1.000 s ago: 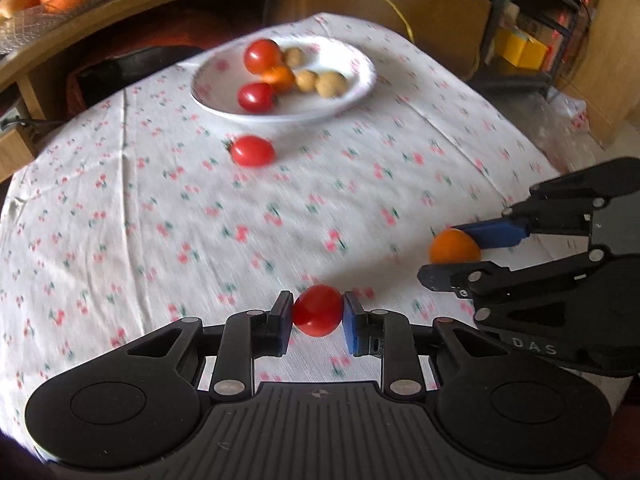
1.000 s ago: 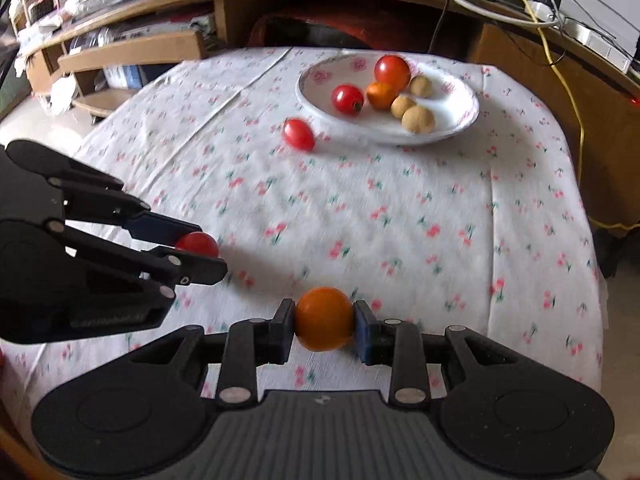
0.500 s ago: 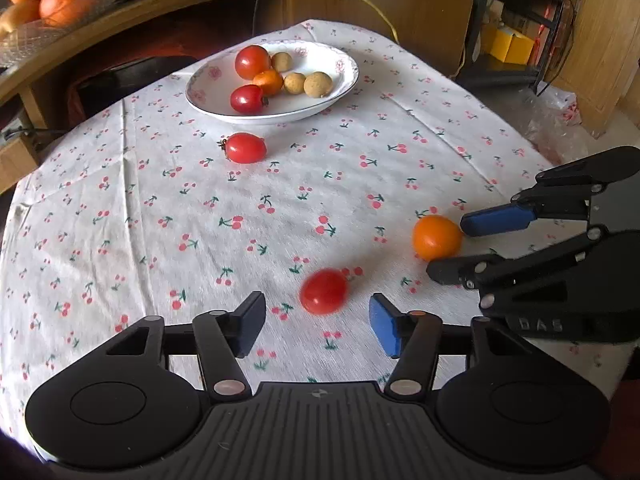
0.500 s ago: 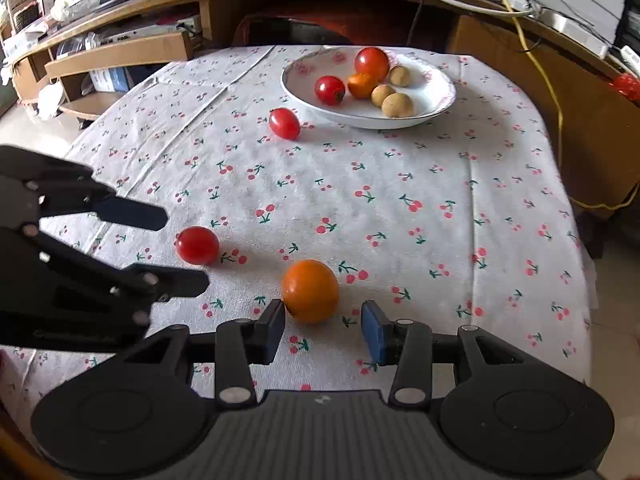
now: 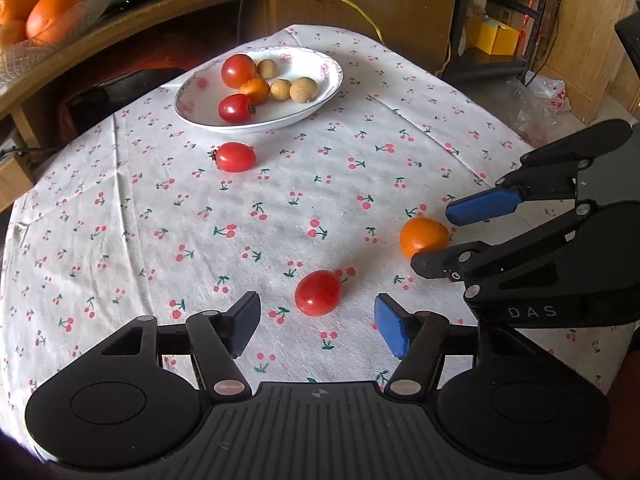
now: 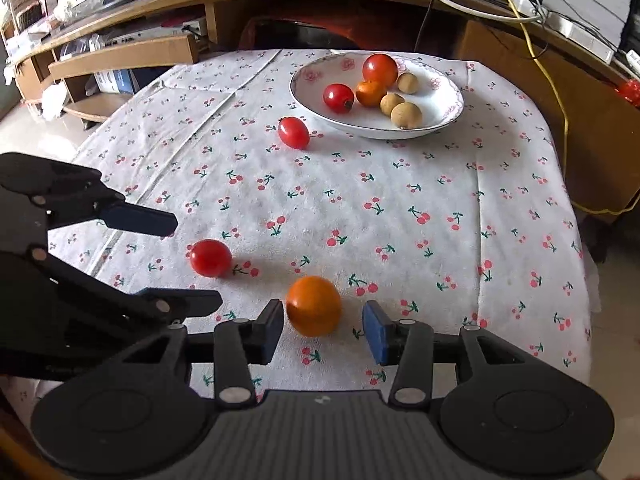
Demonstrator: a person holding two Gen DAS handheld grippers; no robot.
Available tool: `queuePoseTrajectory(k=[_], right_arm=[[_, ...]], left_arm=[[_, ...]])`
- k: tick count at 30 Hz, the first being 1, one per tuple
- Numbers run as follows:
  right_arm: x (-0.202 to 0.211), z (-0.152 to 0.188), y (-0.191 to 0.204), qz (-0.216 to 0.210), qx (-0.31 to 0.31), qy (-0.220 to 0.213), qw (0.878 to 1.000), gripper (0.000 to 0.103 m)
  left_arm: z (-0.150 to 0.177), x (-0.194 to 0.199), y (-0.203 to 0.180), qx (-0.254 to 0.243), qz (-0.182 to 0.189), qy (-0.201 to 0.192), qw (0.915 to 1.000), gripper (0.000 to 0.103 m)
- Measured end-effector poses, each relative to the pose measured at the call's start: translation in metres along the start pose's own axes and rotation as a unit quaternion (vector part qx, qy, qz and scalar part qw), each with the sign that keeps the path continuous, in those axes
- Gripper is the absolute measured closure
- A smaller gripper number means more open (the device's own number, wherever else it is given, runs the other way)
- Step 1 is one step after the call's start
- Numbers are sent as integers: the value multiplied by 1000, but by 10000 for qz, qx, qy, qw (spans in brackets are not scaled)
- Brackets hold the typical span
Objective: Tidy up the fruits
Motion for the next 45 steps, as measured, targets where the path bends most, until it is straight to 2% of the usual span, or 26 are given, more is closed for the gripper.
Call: queuePoseTrajectory(k=[7, 10, 16, 18, 22, 24, 32, 45], right_arm=[[-10, -4, -2, -45, -34, 86, 9999, 60], [-14, -1, -1, -40, -24, 164, 9999, 60], [-12, -1, -3, 43, -63, 167, 9998, 70], [-11, -1, -2, 55, -14, 173, 9998, 71], [-11, -2, -4, 77, -58, 184, 9998, 71], [-11, -4, -4, 98, -87, 167, 9998, 71], [-14, -10, 5, 72, -40, 93, 9999, 71], [-2, -23, 1, 178, -237, -131, 9995, 71]], left_arm=[[-2, -7, 4, -6, 49, 25, 10000, 36], [-2, -12, 3, -82, 96, 94, 9999, 40], [-4, -21, 3, -121, 173, 122, 9997, 45], [-6, -21, 5, -82, 213, 136, 9996, 54], [-7, -21, 4, -84, 183, 150, 9997, 59], [-7, -20, 2, -79, 164, 170, 9997, 68], [-6, -18, 2, -28, -3, 207, 9998, 69], [-20, -8, 6, 248, -142, -15, 9996, 69]])
Point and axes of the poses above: each gripper's, at about its wrist camera, not at the fingertips, and x roughly against the way its jaws point, y to its left, z to its underside, the point moved 2 cm from there along -x, roughly the way its jaws point, and after that the axes turned 3 degrees about -y, right-handed, at the moved point
